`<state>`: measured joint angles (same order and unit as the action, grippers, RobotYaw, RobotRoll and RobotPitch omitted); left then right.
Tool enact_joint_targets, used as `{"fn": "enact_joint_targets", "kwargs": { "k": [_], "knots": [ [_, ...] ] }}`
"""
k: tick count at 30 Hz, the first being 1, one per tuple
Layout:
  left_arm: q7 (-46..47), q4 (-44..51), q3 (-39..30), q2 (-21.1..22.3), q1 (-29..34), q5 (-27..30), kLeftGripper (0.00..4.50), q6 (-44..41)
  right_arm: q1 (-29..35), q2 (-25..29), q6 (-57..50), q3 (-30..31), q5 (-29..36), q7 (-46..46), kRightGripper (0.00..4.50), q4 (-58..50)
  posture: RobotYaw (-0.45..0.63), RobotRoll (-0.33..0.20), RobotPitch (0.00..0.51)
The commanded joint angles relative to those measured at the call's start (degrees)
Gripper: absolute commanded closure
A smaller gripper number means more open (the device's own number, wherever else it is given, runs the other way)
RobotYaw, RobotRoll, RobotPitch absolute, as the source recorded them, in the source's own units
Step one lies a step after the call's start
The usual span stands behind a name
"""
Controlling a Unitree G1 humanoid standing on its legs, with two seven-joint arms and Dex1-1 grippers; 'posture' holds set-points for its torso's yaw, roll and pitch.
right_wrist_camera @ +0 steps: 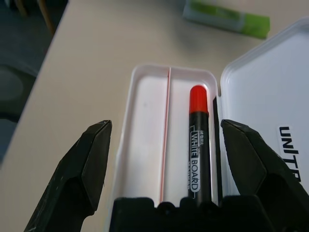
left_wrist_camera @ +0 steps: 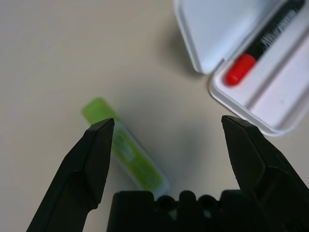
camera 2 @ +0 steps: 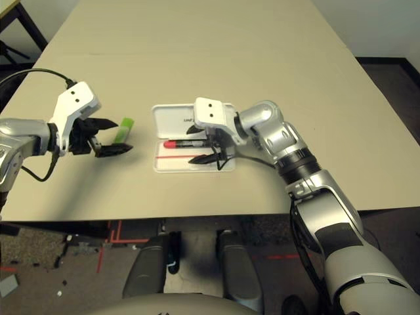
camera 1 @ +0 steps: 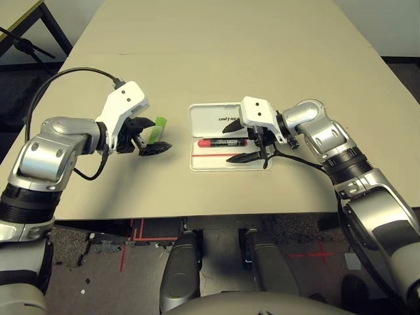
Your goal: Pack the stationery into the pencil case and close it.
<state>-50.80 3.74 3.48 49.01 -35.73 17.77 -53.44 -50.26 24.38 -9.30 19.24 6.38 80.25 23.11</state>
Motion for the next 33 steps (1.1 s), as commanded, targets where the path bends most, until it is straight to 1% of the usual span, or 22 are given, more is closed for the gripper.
{"fn": "enact_joint_targets", "kwargs": {
  "k": [1,4,8,11,14,16,20,25,26,29,31,33],
  "knots": [
    [4.1,-4.1,-1.0,-2.2,-3.1,-0.3,0.0,-5.4,1.1,1.4,-2.7,-2.3,3.9,3.4,0.01,-1.5,0.04,0.0,0.157],
    [9.6,-8.8,-1.5,-5.0,-6.1,-1.8,0.0,-9.6,3.0,3.2,-2.5,-5.8,9.8,8.9,0.01,-2.1,0.04,0.0,0.157],
    [13.8,-13.6,-2.0,-7.4,-8.0,-2.4,0.0,-12.7,4.6,6.2,-2.2,-9.2,13.5,11.9,0.01,-1.5,0.02,0.0,0.157],
    [16.1,-16.2,-2.9,-9.1,-9.1,-2.4,0.0,-14.7,5.7,9.9,-3.0,-9.0,17.3,12.3,0.01,-2.1,0.02,0.0,0.158],
    [17.6,-17.8,-2.0,-10.2,-9.4,-3.2,0.0,-15.4,7.9,14.3,-3.8,-8.2,22.6,12.3,0.01,-3.7,0.02,0.0,0.159],
    [18.2,-18.5,-0.9,-10.7,-9.4,-3.6,0.0,-15.7,9.2,16.3,-3.4,-8.3,25.0,12.3,0.01,-4.5,0.01,0.0,0.16],
    [18.5,-19.8,1.3,-11.2,-9.2,-4.6,0.0,-15.5,10.3,18.0,-4.2,-9.5,26.6,12.3,0.01,-5.6,-0.01,0.0,0.161],
    [17.4,-20.3,4.1,-11.0,-8.5,-5.1,0.0,-14.4,11.1,17.1,-5.7,-12.4,26.4,11.9,0.01,-7.1,-0.03,0.0,0.161],
    [17.4,-20.6,4.8,-11.0,-8.2,-5.6,0.39,-13.8,11.4,17.0,-5.8,-12.9,26.3,11.7,0.0,-7.5,-0.03,0.0,0.161],
    [16.4,-21.0,6.6,-10.2,-6.3,-6.3,1.34,-12.7,13.1,17.1,-6.6,-14.1,26.8,11.8,0.0,-9.3,-0.04,0.0,0.162],
    [15.9,-20.8,7.1,-10.0,-5.9,-6.5,2.12,-12.6,13.7,17.1,-6.9,-14.9,26.8,11.7,0.0,-9.9,-0.04,0.0,0.162],
    [15.7,-20.8,7.2,-10.0,-5.8,-6.5,2.76,-12.6,14.0,17.2,-7.0,-15.5,26.7,11.6,0.0,-10.0,-0.04,0.0,0.161]
  ]
}}
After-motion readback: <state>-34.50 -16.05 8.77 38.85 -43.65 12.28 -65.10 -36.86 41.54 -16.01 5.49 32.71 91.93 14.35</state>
